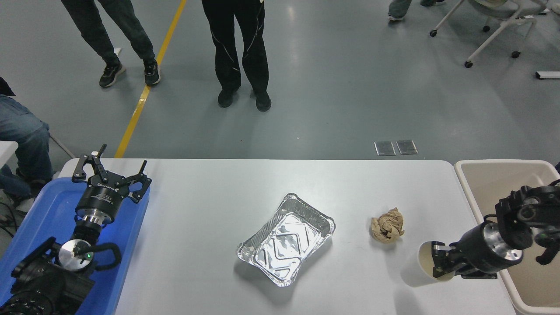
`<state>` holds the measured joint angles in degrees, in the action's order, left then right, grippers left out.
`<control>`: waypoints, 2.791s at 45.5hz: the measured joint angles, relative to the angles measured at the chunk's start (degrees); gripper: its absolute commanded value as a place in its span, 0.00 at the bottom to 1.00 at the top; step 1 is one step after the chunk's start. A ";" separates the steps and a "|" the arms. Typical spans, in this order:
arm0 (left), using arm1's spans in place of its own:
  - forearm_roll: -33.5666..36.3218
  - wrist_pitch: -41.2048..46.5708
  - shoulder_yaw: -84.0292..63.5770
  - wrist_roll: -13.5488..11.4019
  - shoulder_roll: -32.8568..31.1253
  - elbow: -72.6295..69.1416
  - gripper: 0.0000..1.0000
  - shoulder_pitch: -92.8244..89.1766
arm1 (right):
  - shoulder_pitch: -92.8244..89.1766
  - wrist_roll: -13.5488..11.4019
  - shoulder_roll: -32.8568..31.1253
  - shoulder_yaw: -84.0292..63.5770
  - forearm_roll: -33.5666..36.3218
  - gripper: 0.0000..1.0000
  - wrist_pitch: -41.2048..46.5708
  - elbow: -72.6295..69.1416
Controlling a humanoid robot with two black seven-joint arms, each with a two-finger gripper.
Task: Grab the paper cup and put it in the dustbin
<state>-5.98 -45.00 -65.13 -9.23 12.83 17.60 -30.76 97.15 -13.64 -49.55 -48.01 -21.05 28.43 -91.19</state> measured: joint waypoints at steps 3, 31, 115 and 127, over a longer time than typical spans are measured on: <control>0.00 0.00 0.00 0.00 0.00 0.00 0.99 0.00 | 4.96 -0.07 -0.49 -2.17 0.84 0.00 2.36 -1.39; 0.01 0.00 -0.08 -0.09 0.00 -0.02 0.99 0.00 | 46.55 -0.46 -0.42 -10.55 6.51 0.00 15.77 -7.21; 0.01 0.00 -0.09 -0.11 -0.01 -0.03 0.99 0.00 | -46.72 -0.76 21.34 20.36 10.17 0.00 -25.07 75.84; 0.01 0.00 -0.15 -0.17 -0.07 -0.02 0.99 0.00 | -52.09 -0.76 25.10 23.96 12.71 0.00 -30.81 80.05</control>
<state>-5.98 -45.00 -65.29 -9.40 12.76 17.58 -30.76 45.06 -14.41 -24.45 -24.05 -8.34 -2.37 -11.14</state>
